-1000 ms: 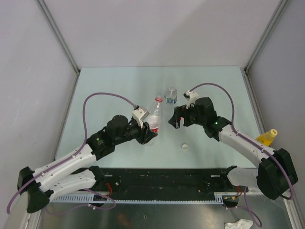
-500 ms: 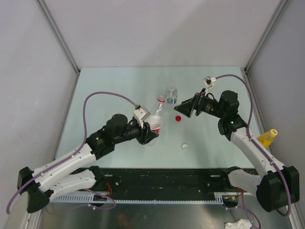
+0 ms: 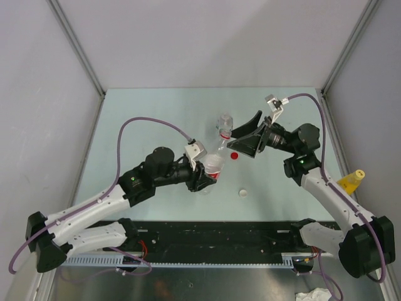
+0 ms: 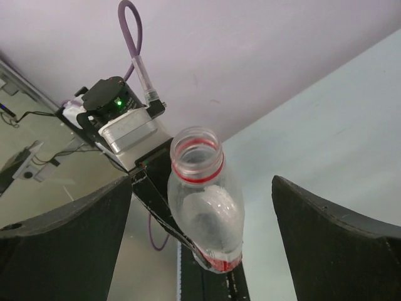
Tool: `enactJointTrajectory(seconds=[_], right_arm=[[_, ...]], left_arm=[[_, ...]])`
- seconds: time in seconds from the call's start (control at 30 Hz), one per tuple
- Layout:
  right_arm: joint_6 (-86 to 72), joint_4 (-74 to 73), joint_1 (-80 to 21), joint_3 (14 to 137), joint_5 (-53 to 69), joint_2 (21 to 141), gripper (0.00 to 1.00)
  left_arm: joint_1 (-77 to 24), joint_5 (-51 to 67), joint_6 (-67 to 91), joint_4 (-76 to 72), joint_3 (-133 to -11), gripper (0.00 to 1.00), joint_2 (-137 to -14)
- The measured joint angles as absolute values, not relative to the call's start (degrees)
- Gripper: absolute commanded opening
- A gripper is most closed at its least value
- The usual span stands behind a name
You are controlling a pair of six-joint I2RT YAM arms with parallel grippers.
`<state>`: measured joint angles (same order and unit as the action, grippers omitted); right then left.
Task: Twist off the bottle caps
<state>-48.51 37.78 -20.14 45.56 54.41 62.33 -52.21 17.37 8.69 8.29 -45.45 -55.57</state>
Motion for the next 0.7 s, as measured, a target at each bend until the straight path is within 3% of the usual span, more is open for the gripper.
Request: enactJointTrajectory(seconds=[0.17, 0.27, 0.3, 0.43, 0.47, 0.6, 0.7], right_arm=[[-51.18, 40.64, -21.21, 45.56, 54.50, 63.51, 0.90], [-52.90, 42.96, -21.28, 45.56, 54.61, 64.10, 0.77], [-53.25, 43.53, -21.30, 45.58, 54.83, 64.25, 0.68], [-54.52, 45.30, -21.71, 46.15, 56.27, 65.25, 0.14], [-54.74, 45.52, -21.91, 46.54, 56.73, 65.58, 0.07], [-53.19, 46.19, -21.87, 47.55, 57.49, 66.41, 0.00], [-52.93, 45.71, -21.96, 47.97, 57.76, 66.39, 0.00]], left_arm=[[-54.37, 17.34, 7.49, 8.25, -46.61, 0.07, -56.49], [-55.27, 17.34, 7.18, 8.25, -46.70, 0.07, -56.93], [-55.42, 17.34, 7.03, 8.25, -46.72, 0.08, -57.08], [-55.64, 17.12, 7.01, 8.27, -46.74, 0.09, -57.47], [-55.64, 16.93, 7.03, 8.34, -46.74, 0.09, -57.49], [-55.81, 16.73, 7.49, 8.36, -47.31, 0.13, -57.39], [-55.86, 16.03, 7.22, 8.51, -47.31, 0.22, -57.32]])
